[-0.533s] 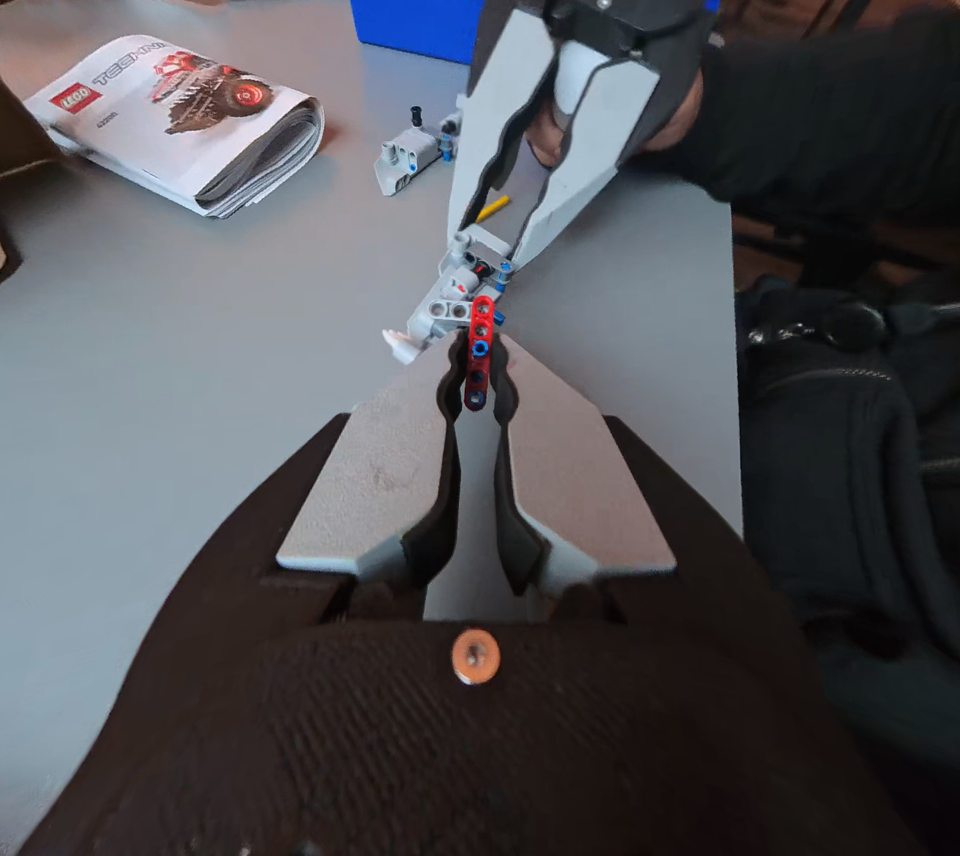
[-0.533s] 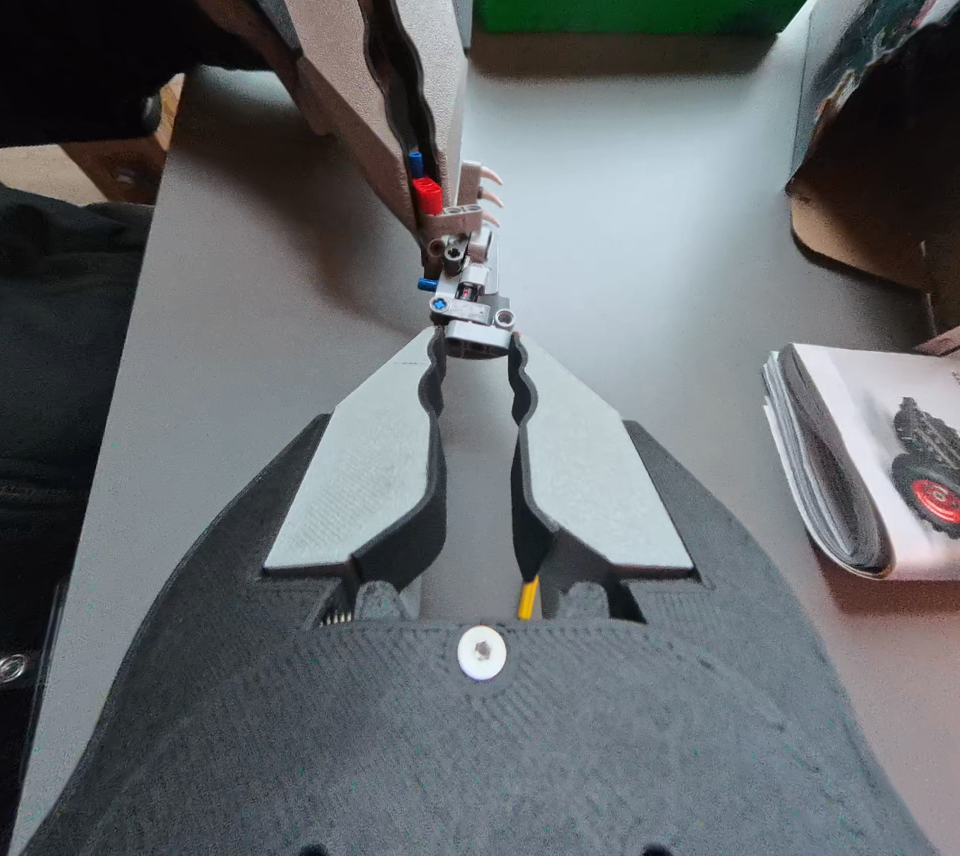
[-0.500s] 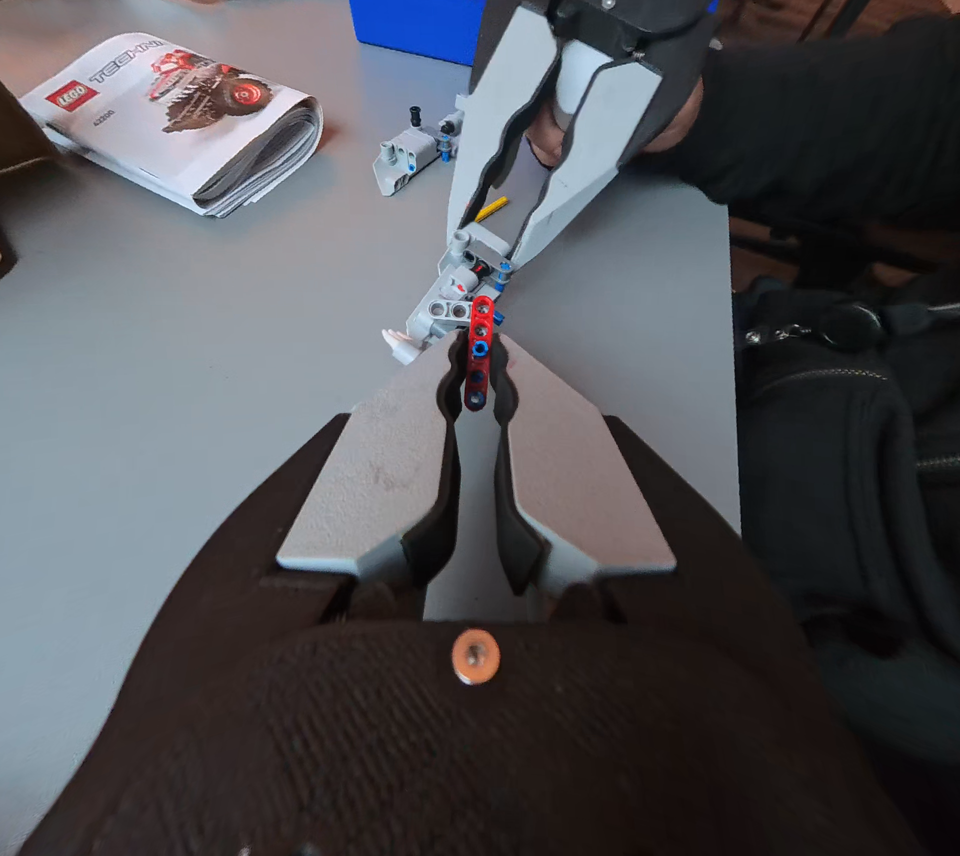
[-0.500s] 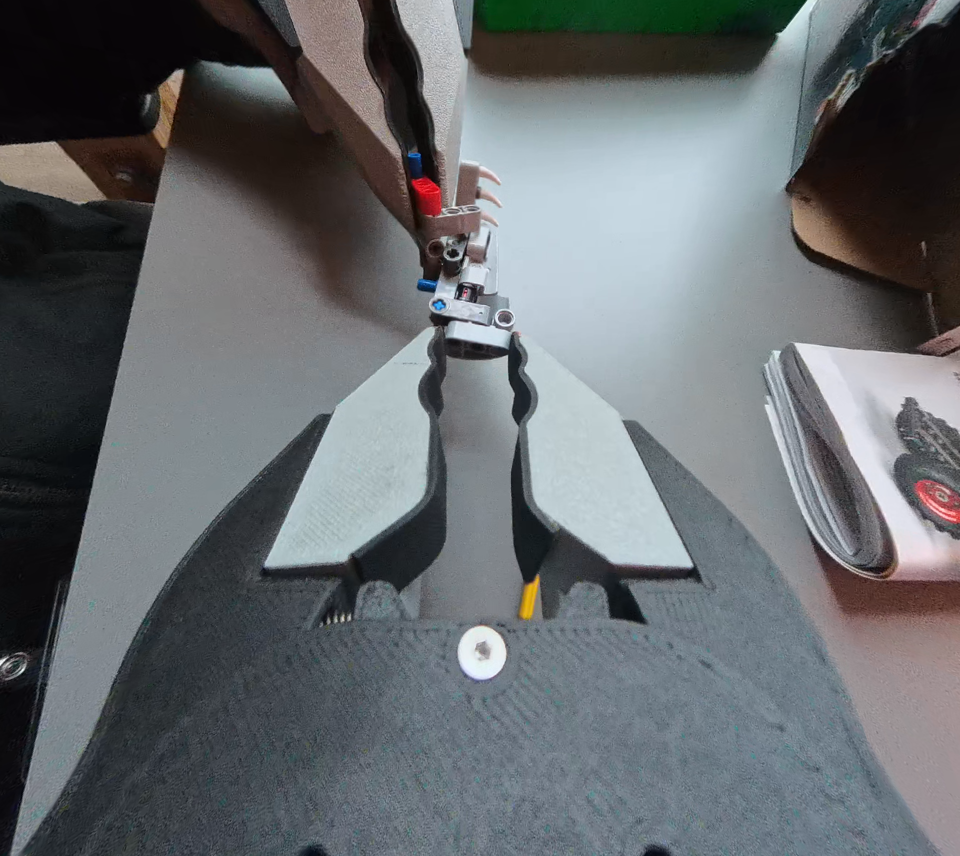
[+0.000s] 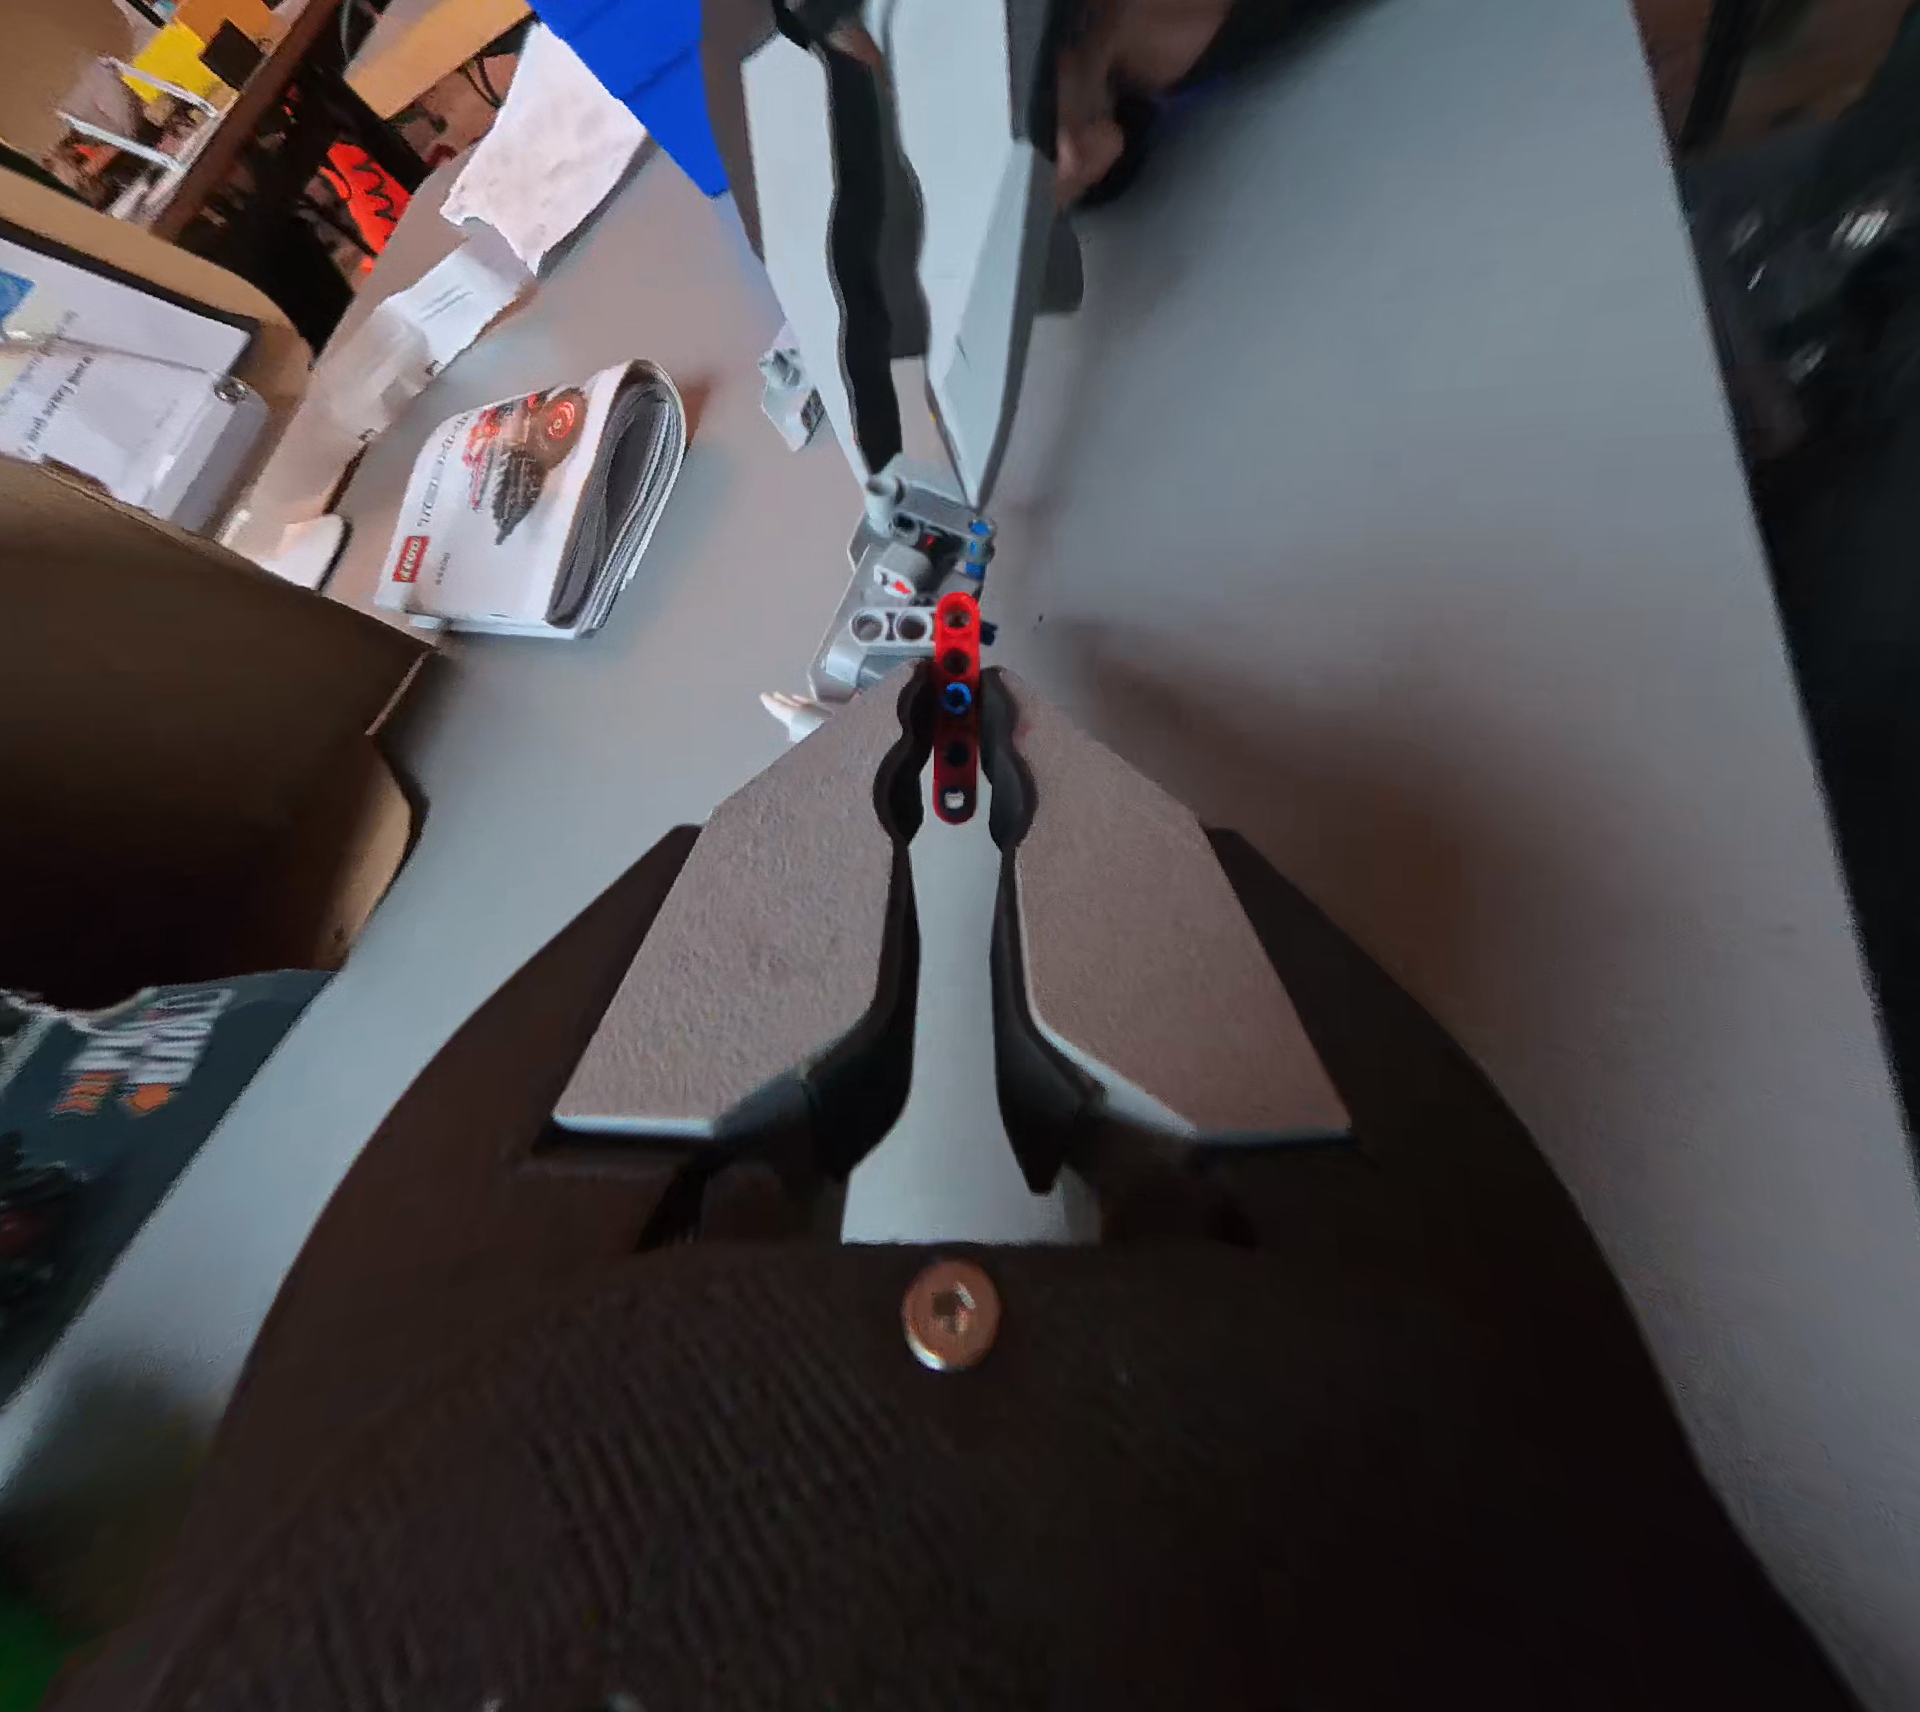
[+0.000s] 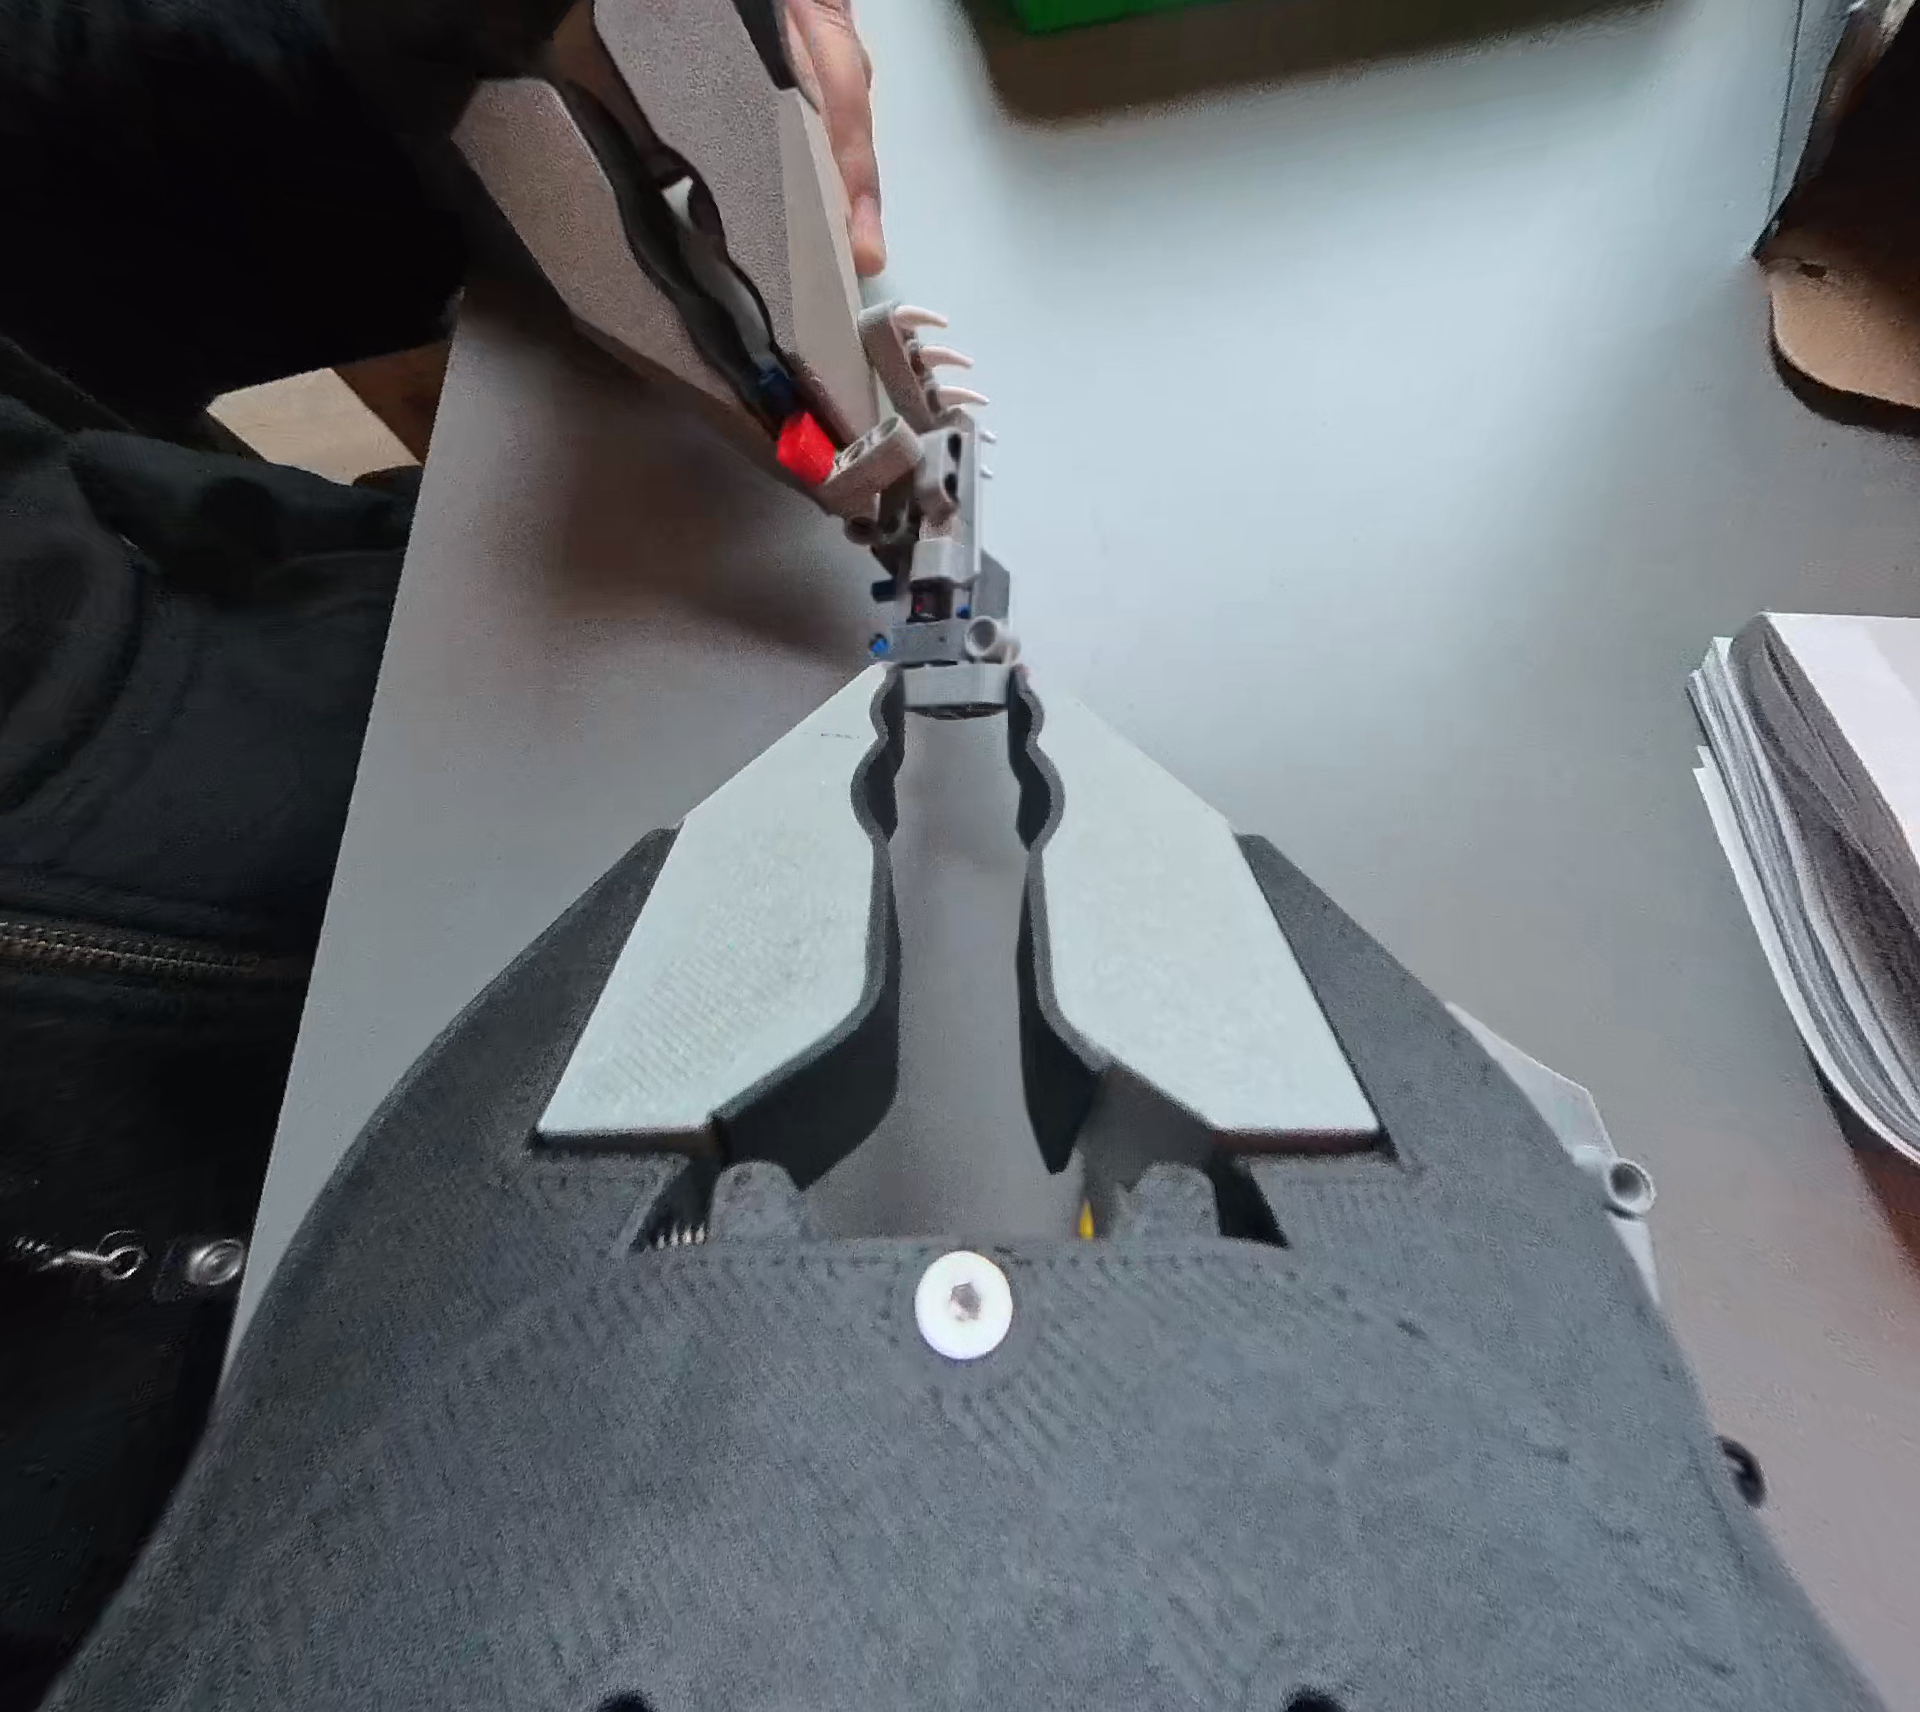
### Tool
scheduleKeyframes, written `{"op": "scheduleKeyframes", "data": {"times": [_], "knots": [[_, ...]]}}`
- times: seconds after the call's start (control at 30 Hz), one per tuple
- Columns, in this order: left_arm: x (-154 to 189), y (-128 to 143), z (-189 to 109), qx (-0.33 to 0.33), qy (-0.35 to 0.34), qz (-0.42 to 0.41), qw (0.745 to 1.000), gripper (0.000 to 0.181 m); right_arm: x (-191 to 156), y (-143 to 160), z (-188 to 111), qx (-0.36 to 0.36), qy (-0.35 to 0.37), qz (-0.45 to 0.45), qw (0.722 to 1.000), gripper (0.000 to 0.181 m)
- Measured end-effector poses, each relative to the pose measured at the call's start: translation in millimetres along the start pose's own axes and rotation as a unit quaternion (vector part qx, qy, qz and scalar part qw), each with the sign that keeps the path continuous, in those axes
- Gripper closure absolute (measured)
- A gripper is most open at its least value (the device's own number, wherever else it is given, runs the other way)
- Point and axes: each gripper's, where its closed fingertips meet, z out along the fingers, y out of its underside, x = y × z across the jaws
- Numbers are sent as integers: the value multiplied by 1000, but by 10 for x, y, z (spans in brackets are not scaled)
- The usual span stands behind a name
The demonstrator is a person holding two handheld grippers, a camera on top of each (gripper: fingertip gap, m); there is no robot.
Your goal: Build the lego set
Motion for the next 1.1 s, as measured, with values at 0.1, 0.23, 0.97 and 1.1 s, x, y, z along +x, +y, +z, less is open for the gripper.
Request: {"op": "scheduleKeyframes", "data": {"times": [0.1, 0.23, 0.97, 1.1], "knots": [[9, 88, 81, -40, 8, -39, 998, 176, 82, -31, -9, 4, 50, -33, 998, 155], [21, 47, 158, -47, 29, -90, 994, 176, -16, -124, 25, 13, 67, -89, 994, 137], [-5, 200, 8, -49, 101, -191, 975, 129, -170, -138, 313, -30, -14, -77, 996, 177], [-80, -29, 29, 14, 92, -215, 972, 123, -151, -452, 51, 77, -95, 48, 991, 177]]}}
